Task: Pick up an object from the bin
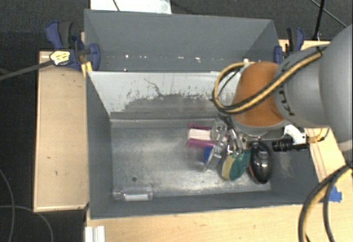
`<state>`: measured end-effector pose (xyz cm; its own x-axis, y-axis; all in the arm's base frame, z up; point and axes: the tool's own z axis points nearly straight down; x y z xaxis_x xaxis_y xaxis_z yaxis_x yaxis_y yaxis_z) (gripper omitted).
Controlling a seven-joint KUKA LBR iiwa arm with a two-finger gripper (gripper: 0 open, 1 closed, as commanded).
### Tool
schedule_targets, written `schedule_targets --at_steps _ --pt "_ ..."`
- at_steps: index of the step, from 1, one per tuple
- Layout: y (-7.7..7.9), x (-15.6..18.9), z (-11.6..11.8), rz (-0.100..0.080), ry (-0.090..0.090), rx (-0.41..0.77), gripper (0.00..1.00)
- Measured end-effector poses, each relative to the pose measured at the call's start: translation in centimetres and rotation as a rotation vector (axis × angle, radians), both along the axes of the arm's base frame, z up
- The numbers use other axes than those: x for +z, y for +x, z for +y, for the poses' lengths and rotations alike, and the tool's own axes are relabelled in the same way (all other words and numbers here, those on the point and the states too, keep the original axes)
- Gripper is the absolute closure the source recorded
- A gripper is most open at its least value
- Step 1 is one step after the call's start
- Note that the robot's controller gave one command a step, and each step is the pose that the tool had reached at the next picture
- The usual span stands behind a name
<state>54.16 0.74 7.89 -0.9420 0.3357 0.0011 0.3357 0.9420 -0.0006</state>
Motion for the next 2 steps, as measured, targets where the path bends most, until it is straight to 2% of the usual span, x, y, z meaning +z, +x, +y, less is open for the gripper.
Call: schedule_targets --at_steps 1,2 --pt "0.3 0.6 0.3 -0.008 0.004 0.005 1.0" --pt "-1.8 13.7 -2.6 -0.011 -0.001 -0.018 1.0"
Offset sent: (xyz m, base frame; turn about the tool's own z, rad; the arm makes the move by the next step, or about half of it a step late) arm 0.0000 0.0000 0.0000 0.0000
